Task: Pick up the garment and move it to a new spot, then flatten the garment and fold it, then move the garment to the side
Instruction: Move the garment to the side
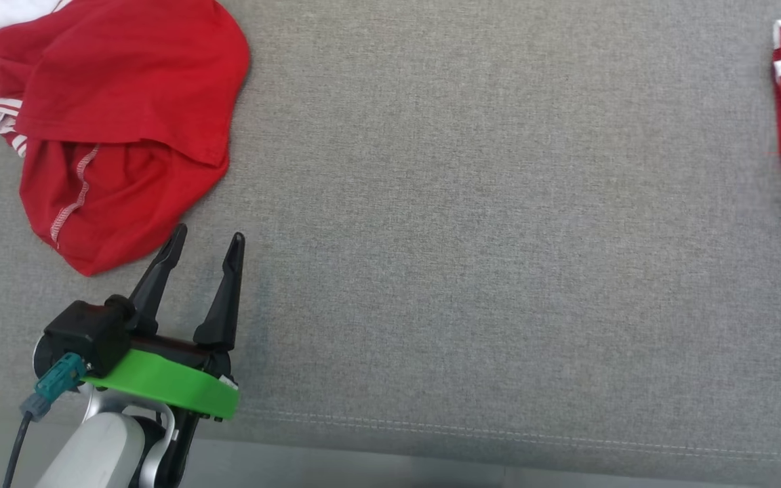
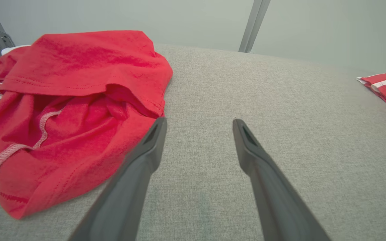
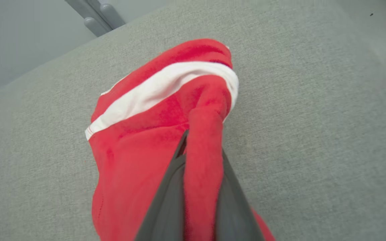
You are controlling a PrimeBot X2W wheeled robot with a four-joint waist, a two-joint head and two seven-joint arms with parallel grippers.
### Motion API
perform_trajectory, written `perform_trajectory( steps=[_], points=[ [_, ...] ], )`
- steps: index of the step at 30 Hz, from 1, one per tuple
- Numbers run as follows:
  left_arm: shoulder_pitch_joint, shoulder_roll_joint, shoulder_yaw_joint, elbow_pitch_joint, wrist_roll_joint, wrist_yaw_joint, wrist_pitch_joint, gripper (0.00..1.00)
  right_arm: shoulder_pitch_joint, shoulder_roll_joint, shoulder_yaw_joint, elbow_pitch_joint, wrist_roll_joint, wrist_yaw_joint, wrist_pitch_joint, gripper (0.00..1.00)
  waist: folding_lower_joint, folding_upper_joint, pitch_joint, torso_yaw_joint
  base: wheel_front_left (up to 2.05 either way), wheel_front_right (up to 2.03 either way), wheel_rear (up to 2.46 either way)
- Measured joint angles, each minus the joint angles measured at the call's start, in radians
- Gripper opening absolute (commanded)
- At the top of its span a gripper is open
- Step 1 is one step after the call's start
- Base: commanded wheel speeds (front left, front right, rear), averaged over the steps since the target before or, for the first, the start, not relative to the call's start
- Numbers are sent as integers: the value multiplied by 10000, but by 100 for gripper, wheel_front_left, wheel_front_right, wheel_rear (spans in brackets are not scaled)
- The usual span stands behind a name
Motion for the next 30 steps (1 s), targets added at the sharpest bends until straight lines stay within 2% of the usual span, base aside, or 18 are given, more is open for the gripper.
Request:
perform_trajectory(
  steps=[7,8,9,10,20,30],
  points=[
    [-13,98,15,-288,69,2,176,100,-354,-510,-4,523,-892,-311,-571,0,0,0,426,-290,0,0,0],
    [-18,96,2,-320,69,2,184,100,-383,-510,6,617,-1014,-376,-660,18,0,0,491,-316,0,0,0],
    [-27,90,-15,-337,69,2,186,100,-416,-489,19,729,-1145,-397,-788,45,0,0,552,-339,0,0,0],
    [-45,79,-31,-337,69,2,186,100,-430,-453,50,865,-1283,-449,-943,100,0,0,608,-360,0,0,0],
    [-78,-44,153,-301,2,36,180,100,-228,349,399,1927,-1463,-539,-1172,100,0,0,692,-514,0,0,0],
    [-150,-100,178,-171,-25,59,171,100,-63,349,573,2679,-2136,-541,-1856,100,0,0,384,-776,0,0,0]
  ],
)
